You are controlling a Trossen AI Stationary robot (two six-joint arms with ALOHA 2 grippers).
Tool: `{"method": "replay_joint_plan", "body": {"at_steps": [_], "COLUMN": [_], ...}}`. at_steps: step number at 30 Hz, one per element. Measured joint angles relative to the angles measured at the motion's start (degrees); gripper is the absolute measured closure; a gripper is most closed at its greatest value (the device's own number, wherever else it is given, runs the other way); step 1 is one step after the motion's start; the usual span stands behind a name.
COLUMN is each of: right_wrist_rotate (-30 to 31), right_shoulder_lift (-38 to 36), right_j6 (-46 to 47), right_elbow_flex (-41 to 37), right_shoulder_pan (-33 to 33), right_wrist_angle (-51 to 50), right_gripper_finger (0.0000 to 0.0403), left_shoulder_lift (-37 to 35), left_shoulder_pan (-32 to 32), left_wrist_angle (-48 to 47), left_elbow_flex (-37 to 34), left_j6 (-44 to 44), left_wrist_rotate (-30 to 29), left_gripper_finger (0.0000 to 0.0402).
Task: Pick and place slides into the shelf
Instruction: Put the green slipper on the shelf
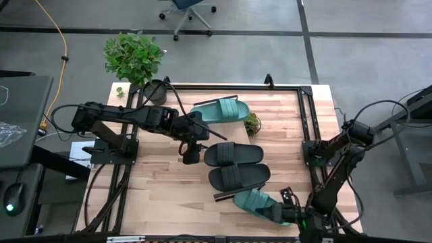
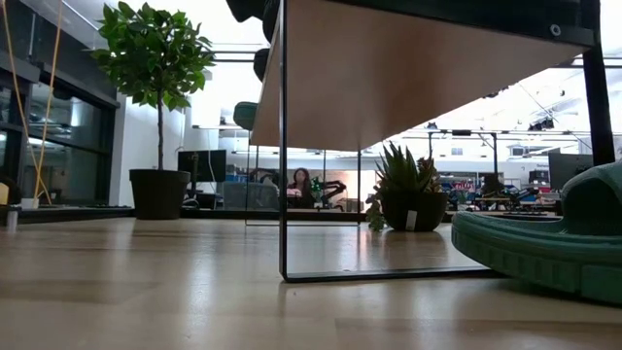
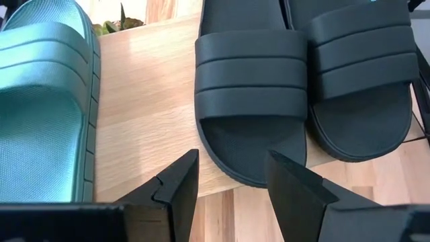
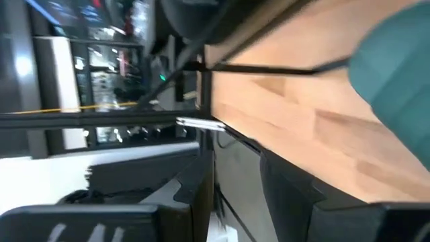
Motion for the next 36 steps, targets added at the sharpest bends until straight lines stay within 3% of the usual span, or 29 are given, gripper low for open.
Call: {"method": "replay_joint_plan", "body": {"at_steps": [10, 21, 30, 36], "right_wrist_rotate": [-1.7, -5.1, -5.9, -8.0], "right_shoulder_lift": [0.0, 0.0, 0.3, 5.3], "right_j6": [10.8, 4.6, 5.9, 9.4], "right_elbow_flex": [0.0, 0.0, 0.0, 0.0], "right_shoulder_pan": [-0.4, 0.6, 2.4, 2.3], "right_wrist_angle": [-11.9, -18.2, -25.6, -24.3], "right_gripper_finger": [0.029, 0.029, 0.029, 0.029], "left_shoulder_lift": [0.0, 0.0, 0.0, 0.0], "left_shoulder_pan": [0.0, 0.1, 0.1, 0.1], "left_wrist_angle": [0.0, 0.4, 0.4, -0.1], "left_elbow_flex": [0.0, 0.0, 0.0, 0.7], "left_j6": [1.8, 3.1, 2.7, 2.6], "left_wrist_rotate": [0.0, -0.9, -0.9, -0.2], "left_gripper_finger": [0.0243, 0.0243, 0.0243, 0.0243]}}
